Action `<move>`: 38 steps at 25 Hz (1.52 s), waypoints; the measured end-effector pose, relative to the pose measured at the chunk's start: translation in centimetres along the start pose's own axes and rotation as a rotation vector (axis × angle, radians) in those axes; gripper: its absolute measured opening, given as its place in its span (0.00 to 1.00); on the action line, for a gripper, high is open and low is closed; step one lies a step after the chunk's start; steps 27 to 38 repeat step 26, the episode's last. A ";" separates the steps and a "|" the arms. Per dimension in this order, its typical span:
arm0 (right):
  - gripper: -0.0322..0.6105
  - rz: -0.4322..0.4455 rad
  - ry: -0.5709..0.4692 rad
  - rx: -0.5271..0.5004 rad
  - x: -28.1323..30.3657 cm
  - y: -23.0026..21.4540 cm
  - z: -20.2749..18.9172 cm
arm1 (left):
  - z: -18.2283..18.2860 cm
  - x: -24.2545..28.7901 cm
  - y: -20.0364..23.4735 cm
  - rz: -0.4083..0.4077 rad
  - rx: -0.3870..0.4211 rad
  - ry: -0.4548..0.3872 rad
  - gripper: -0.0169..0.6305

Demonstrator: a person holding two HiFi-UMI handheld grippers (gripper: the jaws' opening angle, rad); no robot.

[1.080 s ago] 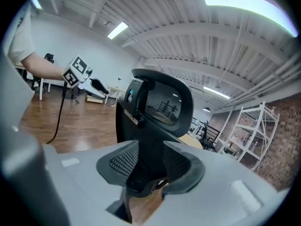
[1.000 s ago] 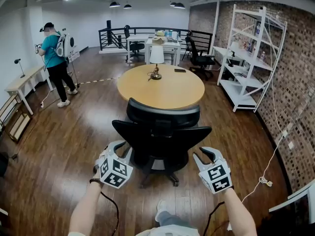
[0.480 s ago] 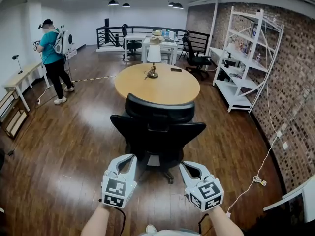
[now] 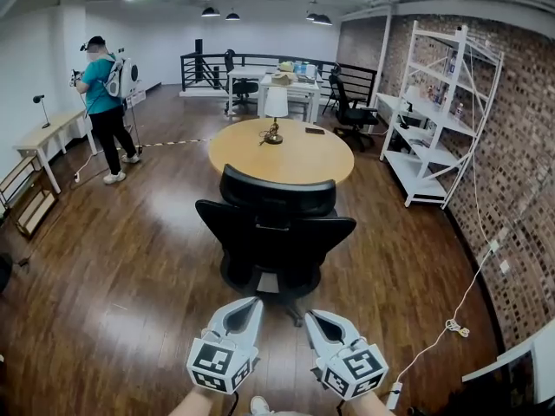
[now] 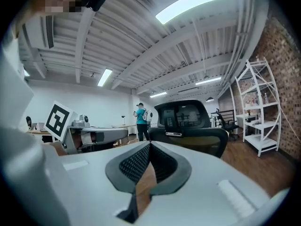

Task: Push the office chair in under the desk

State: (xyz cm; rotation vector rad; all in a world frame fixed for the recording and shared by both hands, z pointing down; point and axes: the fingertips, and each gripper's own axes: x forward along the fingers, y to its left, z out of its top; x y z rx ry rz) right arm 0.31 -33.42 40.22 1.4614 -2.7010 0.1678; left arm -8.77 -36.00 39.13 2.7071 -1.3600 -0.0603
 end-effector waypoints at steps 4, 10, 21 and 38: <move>0.05 0.030 -0.002 0.010 -2.0 1.0 -0.6 | -0.2 -1.1 -3.2 0.000 0.008 -0.007 0.05; 0.05 0.064 -0.021 -0.014 -5.5 1.7 -1.2 | -1.3 -2.5 -7.4 0.030 -0.016 -0.007 0.05; 0.05 0.099 -0.054 -0.010 -10.2 3.4 -0.4 | -1.3 -5.8 -12.7 0.059 -0.001 0.005 0.05; 0.05 0.109 -0.061 -0.020 -11.9 4.1 -0.8 | -1.7 -7.1 -14.3 0.069 -0.002 0.000 0.05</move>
